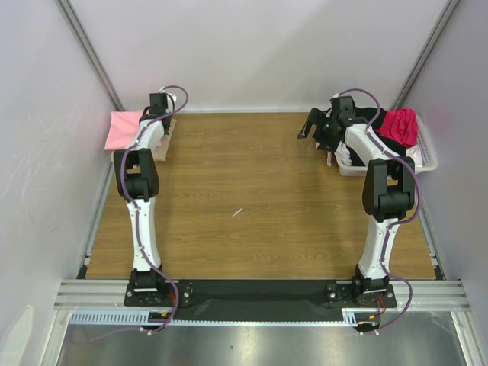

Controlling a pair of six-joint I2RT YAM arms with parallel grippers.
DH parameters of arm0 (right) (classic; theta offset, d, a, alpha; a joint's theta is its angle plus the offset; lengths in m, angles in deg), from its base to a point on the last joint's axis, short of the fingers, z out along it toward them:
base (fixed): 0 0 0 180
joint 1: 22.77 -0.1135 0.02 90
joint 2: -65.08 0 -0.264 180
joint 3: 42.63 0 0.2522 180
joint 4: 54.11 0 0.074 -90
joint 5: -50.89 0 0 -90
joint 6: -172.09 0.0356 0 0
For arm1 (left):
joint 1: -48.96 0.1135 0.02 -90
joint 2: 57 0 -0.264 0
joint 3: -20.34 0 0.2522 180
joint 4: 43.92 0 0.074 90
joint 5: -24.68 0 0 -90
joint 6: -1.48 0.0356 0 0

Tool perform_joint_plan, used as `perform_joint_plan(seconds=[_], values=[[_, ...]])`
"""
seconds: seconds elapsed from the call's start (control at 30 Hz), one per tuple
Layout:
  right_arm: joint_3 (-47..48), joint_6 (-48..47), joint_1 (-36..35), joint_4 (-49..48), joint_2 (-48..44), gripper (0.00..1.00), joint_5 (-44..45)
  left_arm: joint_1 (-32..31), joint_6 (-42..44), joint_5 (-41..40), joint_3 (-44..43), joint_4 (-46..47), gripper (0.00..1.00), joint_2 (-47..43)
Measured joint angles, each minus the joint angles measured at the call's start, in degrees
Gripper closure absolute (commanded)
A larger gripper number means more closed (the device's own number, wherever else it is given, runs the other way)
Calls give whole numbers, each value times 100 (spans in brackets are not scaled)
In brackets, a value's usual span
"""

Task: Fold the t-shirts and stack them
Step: Neatly place the folded tshirt to the corner

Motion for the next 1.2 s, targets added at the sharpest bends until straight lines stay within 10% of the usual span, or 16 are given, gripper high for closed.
perform_joint_plan(seconds=[1.2], values=[[-129,44,0,-146,0,0,-11,-284,-37,319,734,-796,100,-970]])
